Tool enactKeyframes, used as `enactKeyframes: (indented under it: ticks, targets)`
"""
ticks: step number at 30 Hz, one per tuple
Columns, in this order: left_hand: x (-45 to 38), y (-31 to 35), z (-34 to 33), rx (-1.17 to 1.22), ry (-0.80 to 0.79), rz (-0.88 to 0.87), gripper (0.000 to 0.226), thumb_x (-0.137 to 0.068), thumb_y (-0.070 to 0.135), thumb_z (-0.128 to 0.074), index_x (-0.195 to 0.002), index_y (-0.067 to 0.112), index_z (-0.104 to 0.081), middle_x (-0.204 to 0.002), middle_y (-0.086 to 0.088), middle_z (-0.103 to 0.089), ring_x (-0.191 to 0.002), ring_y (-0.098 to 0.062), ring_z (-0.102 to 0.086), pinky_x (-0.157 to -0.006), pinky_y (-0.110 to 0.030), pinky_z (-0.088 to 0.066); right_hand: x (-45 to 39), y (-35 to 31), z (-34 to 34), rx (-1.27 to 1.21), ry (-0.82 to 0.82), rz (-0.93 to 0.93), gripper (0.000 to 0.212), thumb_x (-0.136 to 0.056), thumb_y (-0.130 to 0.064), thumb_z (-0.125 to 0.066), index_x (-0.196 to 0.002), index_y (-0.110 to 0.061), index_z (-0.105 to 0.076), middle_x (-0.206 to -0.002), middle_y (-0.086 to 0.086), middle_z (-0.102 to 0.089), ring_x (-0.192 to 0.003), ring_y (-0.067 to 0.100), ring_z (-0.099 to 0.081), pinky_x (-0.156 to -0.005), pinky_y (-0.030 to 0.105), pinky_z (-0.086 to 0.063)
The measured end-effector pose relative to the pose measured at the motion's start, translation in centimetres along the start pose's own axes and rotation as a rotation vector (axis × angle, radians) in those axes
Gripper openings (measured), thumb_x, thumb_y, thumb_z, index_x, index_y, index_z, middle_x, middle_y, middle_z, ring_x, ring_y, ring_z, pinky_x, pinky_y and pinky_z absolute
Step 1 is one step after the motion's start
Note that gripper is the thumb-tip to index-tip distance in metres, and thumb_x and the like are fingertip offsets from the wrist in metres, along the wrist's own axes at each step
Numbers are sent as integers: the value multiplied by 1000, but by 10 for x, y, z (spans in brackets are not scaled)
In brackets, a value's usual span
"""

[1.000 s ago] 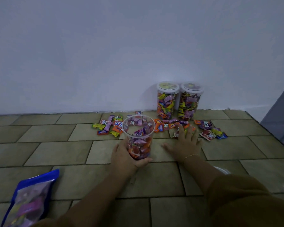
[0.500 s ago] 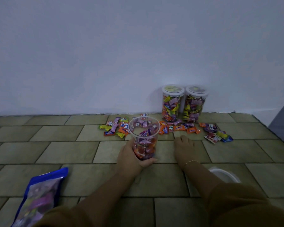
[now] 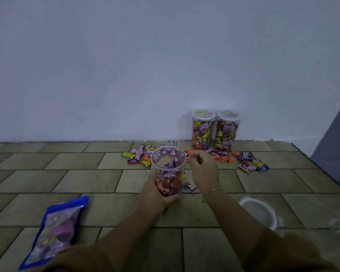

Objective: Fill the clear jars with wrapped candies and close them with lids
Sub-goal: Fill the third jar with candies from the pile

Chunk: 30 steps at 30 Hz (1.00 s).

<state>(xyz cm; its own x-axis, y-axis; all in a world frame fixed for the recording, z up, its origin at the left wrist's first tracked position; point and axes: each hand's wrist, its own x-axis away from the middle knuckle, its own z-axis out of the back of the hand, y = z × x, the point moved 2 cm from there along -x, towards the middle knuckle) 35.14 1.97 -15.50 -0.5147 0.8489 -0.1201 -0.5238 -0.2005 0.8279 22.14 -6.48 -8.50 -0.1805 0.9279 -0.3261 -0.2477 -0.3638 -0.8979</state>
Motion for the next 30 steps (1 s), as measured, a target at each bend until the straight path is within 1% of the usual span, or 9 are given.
enactKeyframes:
  ticks: [4, 6, 9, 13, 20, 23, 25, 27, 30]
  targets:
    - [6, -2, 2, -21, -7, 11, 91, -47, 52, -89, -120, 31, -39, -109, 17, -47, -102, -4, -47, -83, -21, -37, 6, -48, -2, -72, 69, 297, 18, -91, -1, -50, -98, -6, -65, -91, -12, -53, -84, -6, -50, -77, 2, -36]
    - [10, -2, 4, 7, -16, 4, 88, -47, 49, -89, -116, 35, -36, -108, 19, -47, -103, -3, -48, -84, -21, -38, 14, -56, -10, 6, -10, 480, 18, -90, -3, -52, -100, -5, -66, -94, -9, -58, -86, -6, -48, -82, 0, -34]
    - [14, -3, 5, 17, -17, -20, 80, -54, 43, -88, -111, 35, -34, -106, 17, -49, -101, -6, -52, -77, -18, -42, 27, -43, -28, 284, -168, 688, 26, -92, -24, -47, -100, -16, -70, -95, 0, -70, -92, 14, -61, -87, 30, -45]
    - [17, 0, 7, -9, -25, -9, 71, -61, 41, -85, -108, 30, -34, -99, 17, -46, -93, -6, -49, -63, -10, -35, 29, -36, -30, 403, -199, 750, 34, -94, -34, -38, -99, -25, -71, -90, -7, -72, -88, 14, -64, -80, 27, -32]
    - [19, 4, 7, 26, -27, -6, 75, -58, 44, -86, -110, 34, -33, -102, 18, -47, -91, -1, -49, -65, -8, -36, 29, -43, -27, 419, -256, 729, 40, -94, -38, -33, -101, -25, -70, -94, -8, -71, -89, 12, -62, -82, 30, -30]
    - [18, 0, 7, 51, -21, 0, 79, -54, 45, -88, -112, 34, -36, -108, 16, -52, -97, -3, -51, -68, -7, -36, 28, -46, -20, 108, -261, 571, 26, -95, -29, -46, -99, -20, -70, -96, -11, -67, -94, 6, -59, -85, 26, -39]
    - [17, -2, 8, 59, -33, 2, 85, -50, 44, -90, -116, 32, -37, -109, 17, -51, -100, -2, -49, -73, -7, -36, 24, -41, -9, -73, -88, 454, 27, -94, -28, -47, -95, -13, -69, -91, -11, -62, -92, 3, -55, -83, 19, -42]
    - [14, -3, 8, 51, -37, -1, 93, -48, 44, -90, -124, 26, -39, -112, 17, -48, -104, -2, -46, -82, -15, -37, 16, -29, 1, -45, 51, 355, 29, -95, -28, -45, -91, -9, -67, -85, -5, -61, -86, 8, -53, -78, 23, -43]
    - [13, -3, 8, 50, -47, -10, 99, -50, 41, -89, -131, 20, -37, -115, 18, -43, -108, -1, -40, -85, -14, -35, 3, 3, 4, 195, -86, 178, 21, -95, -18, -50, -100, -6, -67, -96, 8, -65, -91, 18, -55, -79, 28, -41]
